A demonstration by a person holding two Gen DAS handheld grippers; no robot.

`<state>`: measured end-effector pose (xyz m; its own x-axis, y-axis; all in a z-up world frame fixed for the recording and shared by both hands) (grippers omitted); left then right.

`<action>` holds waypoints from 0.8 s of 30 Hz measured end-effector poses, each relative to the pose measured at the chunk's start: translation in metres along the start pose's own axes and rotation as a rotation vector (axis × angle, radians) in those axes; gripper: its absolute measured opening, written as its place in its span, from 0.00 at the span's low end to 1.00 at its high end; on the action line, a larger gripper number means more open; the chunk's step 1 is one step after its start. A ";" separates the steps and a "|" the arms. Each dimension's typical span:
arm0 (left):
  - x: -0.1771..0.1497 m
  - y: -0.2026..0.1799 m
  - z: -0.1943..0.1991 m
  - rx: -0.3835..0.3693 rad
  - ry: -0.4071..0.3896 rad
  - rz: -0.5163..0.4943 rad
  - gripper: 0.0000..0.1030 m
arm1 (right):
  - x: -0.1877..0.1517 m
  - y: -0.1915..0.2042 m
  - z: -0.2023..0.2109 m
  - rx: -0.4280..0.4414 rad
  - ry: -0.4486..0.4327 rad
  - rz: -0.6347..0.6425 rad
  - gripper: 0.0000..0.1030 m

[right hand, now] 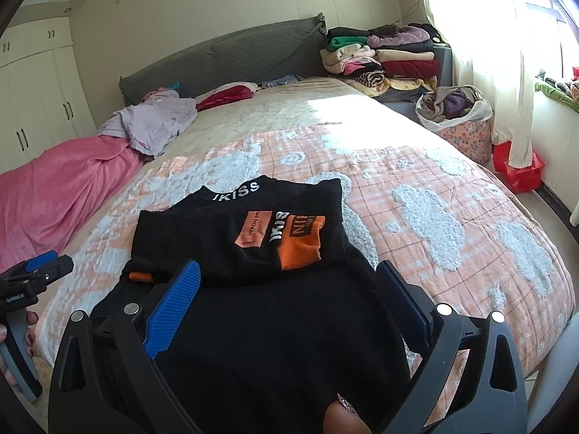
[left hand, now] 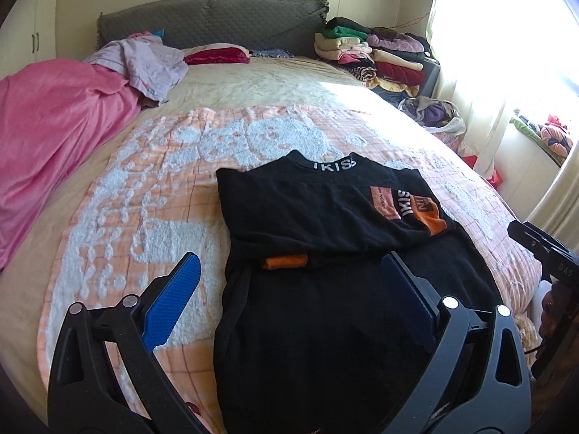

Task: Fold small clothes
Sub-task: 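Move both open tools along the shirt body toward its hem, then grasp the shirt hem with the right tool while the left tool grasps the hem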

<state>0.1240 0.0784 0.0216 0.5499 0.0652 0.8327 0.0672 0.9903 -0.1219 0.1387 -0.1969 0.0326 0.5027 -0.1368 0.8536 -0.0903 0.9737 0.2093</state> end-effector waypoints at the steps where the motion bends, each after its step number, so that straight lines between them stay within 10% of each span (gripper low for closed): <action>1: -0.003 0.002 0.001 0.004 0.003 0.007 0.91 | -0.001 -0.001 0.002 -0.001 0.000 -0.001 0.94; 24: -0.074 0.042 0.020 0.119 0.100 0.101 0.91 | -0.042 -0.026 0.021 -0.002 0.069 -0.025 0.94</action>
<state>0.0692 0.1178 -0.0343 0.6291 0.1583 0.7610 -0.0882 0.9873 -0.1324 0.1018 -0.2204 0.0017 0.5630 -0.1487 0.8130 -0.0755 0.9703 0.2297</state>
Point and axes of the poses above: each gripper's, at about its wrist camera, not at the fingertips, and z roughly against the way its jaws point, y to its left, x to its top, the point moved 6 cm from there along -z, roughly the way its jaws point, and after that the axes turned 10 degrees about -y, right-handed, at the moved point
